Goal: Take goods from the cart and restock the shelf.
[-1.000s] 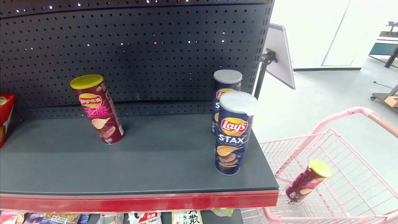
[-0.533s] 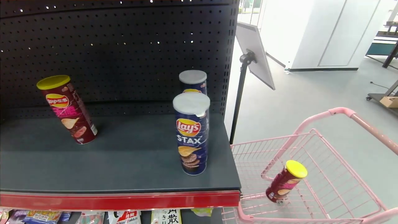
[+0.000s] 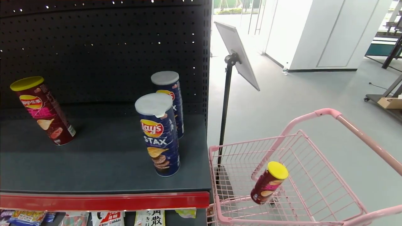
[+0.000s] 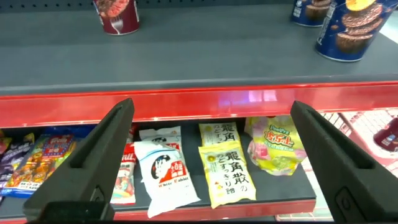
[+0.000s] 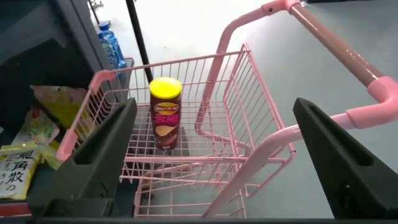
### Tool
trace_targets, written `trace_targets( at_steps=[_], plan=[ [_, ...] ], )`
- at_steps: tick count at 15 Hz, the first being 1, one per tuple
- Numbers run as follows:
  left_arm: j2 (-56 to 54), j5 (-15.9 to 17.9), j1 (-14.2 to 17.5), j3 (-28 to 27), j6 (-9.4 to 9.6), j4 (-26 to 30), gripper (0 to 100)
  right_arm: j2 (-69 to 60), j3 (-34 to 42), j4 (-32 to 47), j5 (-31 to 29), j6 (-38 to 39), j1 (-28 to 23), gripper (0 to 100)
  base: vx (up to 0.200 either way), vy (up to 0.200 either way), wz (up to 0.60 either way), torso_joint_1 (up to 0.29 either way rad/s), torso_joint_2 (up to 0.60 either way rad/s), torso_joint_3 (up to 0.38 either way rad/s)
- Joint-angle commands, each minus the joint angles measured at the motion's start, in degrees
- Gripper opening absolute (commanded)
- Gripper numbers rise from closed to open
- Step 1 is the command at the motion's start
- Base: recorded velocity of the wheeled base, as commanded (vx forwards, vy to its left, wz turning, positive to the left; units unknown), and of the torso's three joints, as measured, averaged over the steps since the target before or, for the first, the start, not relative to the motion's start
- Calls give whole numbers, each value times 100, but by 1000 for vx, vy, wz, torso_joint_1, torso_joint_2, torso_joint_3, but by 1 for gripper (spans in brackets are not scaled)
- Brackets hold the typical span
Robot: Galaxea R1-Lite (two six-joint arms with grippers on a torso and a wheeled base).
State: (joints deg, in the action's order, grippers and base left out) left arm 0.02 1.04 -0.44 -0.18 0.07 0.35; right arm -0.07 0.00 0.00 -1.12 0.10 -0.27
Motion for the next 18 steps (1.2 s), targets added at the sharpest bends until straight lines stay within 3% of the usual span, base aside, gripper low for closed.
trace_targets(
  at_steps=[1, 8, 13, 18],
  plan=[
    [-2, 11, 9, 1, 1, 0, 100, 7, 0, 0, -2, -1, 9, 100, 0, 0, 0, 0, 0, 0],
    [-2, 2, 9, 1, 19, 0, 100, 7, 0, 0, -2, -1, 9, 100, 0, 0, 0, 0, 0, 0],
    [-2, 2, 9, 1, 19, 0, 100, 7, 0, 0, -2, -1, 9, 100, 0, -200, 0, 7, 5, 4],
    [-2, 11, 9, 1, 1, 0, 100, 7, 0, 0, -2, -10, 9, 100, 0, 0, 0, 0, 0, 0]
  ],
)
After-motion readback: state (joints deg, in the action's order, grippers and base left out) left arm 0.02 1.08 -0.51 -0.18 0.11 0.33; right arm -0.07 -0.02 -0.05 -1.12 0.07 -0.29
